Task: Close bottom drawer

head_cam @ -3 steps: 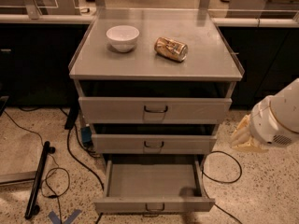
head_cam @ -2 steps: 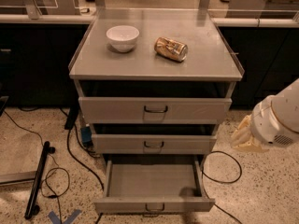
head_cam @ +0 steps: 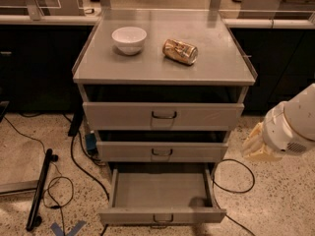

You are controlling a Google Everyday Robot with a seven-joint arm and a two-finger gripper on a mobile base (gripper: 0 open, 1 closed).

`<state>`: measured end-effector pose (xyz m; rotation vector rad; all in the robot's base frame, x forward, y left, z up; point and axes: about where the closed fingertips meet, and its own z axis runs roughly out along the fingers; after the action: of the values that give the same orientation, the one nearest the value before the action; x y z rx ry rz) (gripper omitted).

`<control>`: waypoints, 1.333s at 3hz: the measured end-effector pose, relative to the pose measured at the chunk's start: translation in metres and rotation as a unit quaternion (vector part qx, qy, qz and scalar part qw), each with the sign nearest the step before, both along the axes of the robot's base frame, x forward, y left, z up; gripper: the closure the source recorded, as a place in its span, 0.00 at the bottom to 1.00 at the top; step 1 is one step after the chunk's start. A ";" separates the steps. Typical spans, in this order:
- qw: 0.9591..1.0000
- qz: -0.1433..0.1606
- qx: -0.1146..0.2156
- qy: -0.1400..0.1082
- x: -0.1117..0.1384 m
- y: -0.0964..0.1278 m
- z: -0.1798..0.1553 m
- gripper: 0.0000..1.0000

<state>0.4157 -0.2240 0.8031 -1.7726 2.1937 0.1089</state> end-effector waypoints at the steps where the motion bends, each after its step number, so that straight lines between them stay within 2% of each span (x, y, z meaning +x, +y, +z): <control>1: 1.000 0.006 0.016 0.020 0.002 0.007 -0.038 1.00; 2: 0.999 0.015 0.033 0.024 0.005 0.015 -0.066 1.00; 3: 0.998 0.027 0.064 -0.002 0.013 0.014 -0.099 1.00; 4: 0.995 0.021 0.079 -0.056 0.035 -0.015 -0.168 1.00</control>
Offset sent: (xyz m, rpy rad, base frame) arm 0.0105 0.0234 -0.0998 0.1077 0.0577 0.0466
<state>0.4512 -0.2392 0.6349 -1.6961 2.0119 0.1839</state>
